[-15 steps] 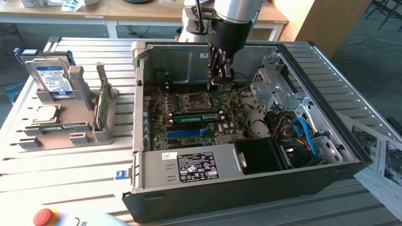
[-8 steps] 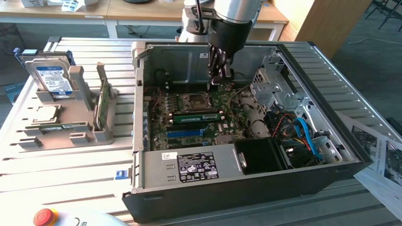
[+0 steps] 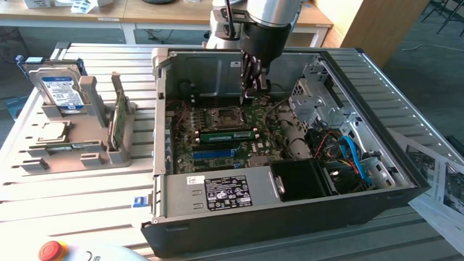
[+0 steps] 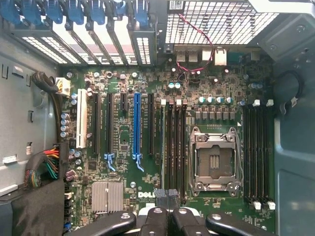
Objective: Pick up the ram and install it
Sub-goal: 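Press down the ram until it locks into place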
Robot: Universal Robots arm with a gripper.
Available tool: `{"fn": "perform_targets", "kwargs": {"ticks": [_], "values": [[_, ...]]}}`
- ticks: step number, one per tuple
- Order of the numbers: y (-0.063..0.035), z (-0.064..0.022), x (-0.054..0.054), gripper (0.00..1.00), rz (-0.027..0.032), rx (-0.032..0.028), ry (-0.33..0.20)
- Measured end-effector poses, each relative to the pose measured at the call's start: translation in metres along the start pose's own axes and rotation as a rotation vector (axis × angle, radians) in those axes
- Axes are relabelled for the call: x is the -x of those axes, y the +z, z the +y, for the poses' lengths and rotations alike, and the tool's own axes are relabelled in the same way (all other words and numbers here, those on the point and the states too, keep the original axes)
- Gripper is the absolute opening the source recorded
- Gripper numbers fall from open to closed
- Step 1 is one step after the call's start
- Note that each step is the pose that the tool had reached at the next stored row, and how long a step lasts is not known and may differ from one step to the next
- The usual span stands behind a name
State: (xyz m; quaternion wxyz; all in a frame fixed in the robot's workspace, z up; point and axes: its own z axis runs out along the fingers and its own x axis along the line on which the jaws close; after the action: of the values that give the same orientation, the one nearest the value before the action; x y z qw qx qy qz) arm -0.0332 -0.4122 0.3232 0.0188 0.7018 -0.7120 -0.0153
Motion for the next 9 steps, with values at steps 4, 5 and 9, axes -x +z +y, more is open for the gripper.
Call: {"fn": "perform_targets", "kwargs": {"ticks": [4,5,9], "values": [[-0.0001,0.0006,-0.0001,0.10,0.0000,-0.0102,0.000],[0.0000,0.0009,0.0000,0.10,-0.0001,-0.0148,0.000],[0.0000,0.0012,0.0000,0.10,-0.0002,-0.0191,0.000]]}}
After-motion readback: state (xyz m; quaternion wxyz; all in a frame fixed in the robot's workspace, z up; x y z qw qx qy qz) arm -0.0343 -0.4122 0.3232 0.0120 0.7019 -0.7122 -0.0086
